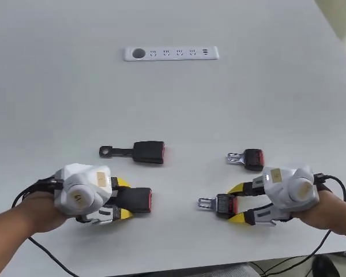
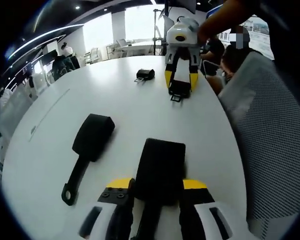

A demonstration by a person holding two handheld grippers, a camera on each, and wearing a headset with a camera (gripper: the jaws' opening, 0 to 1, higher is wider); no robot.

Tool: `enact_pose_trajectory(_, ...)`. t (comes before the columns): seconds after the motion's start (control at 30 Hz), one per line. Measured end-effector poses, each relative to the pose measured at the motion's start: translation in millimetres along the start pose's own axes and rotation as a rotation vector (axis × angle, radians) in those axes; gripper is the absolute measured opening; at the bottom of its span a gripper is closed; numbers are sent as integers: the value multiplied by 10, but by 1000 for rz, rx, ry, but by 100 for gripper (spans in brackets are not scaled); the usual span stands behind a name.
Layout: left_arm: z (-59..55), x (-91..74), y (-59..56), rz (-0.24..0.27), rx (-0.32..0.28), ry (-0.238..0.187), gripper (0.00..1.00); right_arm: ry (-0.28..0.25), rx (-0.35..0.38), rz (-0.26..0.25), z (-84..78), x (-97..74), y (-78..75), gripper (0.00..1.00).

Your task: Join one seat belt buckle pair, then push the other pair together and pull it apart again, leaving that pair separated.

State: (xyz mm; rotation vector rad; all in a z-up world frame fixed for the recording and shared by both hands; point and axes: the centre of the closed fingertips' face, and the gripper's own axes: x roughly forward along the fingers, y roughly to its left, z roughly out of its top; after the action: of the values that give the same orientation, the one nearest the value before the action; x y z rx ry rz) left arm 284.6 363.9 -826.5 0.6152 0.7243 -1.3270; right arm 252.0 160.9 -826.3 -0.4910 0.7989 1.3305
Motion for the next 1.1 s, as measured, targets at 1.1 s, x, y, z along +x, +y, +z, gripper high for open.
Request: enact_pose_trajectory(1.1,-22,-1,-3,-61,69,84,35,-115,-53,58,467,349,17,33)
